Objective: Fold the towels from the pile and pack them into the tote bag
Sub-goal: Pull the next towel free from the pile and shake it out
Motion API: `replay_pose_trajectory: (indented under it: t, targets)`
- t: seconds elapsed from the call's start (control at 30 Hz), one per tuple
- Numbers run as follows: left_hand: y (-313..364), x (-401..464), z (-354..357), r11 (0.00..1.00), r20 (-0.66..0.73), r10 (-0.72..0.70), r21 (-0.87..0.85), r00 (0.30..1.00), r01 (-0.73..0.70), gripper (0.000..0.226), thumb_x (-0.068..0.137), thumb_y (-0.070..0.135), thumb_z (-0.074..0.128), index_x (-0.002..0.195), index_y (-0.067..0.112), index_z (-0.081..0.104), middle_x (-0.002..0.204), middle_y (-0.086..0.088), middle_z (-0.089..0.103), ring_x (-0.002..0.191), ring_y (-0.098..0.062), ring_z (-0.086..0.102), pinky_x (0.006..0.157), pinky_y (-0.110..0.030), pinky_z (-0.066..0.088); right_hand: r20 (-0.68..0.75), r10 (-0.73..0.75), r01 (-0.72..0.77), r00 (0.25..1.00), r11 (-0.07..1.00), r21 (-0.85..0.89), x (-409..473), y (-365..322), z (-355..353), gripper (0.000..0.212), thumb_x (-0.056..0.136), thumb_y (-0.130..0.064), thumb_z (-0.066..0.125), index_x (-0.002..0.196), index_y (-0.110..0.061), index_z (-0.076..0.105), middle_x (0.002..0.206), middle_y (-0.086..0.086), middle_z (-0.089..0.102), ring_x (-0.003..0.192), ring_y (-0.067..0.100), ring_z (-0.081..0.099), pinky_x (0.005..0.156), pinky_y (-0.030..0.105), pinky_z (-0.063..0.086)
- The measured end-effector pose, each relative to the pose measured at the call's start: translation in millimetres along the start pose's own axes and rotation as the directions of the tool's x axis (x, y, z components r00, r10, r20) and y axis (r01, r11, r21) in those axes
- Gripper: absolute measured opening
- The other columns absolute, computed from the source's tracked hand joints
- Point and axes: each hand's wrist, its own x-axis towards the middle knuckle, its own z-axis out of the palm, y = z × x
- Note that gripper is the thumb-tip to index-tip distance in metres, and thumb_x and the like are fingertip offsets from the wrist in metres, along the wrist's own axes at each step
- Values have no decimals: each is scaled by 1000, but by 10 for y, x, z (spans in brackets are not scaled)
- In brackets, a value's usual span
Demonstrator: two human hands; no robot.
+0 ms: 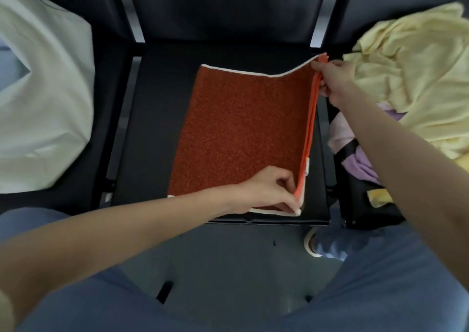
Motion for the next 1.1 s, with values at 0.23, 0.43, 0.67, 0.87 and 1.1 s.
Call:
replay_pose_trajectory:
  t: [0.23, 0.43, 0.67, 0.87, 1.1]
  targets:
    - [-91, -656, -563, 998, -123, 0, -68, 992, -9, 25, 75, -7, 75, 73, 7, 54, 80, -11, 69, 71, -15, 69, 65, -19, 55, 0, -174, 174, 985, 980, -93, -332, -369, 799, 31, 80, -11, 66, 58, -17, 44, 52, 1, 48, 39, 9, 47, 39, 23, 38]
    - [-445, -1068, -1064, 976, -280, -40, -216, 959, -22, 26, 75, -8, 75, 70, 6, 54, 82, -18, 69, 74, -23, 71, 78, -33, 59, -1, -431, 411, 902, 862, -298, -557, -395, 1745, 36, 75, -9, 59, 54, -21, 32, 54, -10, 38, 46, 1, 36, 44, 11, 30]
    - [-863, -1068, -1336, 984, -427, -157, -142, 890, 105, 20, 78, 0, 76, 79, 5, 57, 79, -14, 70, 70, -18, 70, 76, -35, 60, 46, -333, 315, 942, 827, -465, -509, 85, 2482, 14, 87, -17, 59, 77, -16, 50, 87, 1, 61, 80, 11, 59, 68, 19, 46]
    - [-1058, -1069, -1362, 962, -642, -118, 113, 757, 247, 15, 78, 23, 77, 84, 16, 64, 76, 5, 66, 73, -10, 64, 65, -23, 50, 24, -219, 213, 975, 909, -357, -526, 282, 2624, 27, 88, -37, 62, 89, -12, 51, 88, 4, 66, 82, 19, 67, 78, 36, 56]
    - [-1065, -1105, -1371, 932, -777, -55, 186, 627, 312, 34, 77, 45, 72, 98, 21, 62, 87, 12, 65, 82, -6, 61, 70, -28, 51, 48, -451, 437, 891, 828, -350, -1371, 584, 1722, 9, 86, -11, 58, 94, -12, 54, 96, 1, 58, 87, 16, 59, 78, 19, 48]
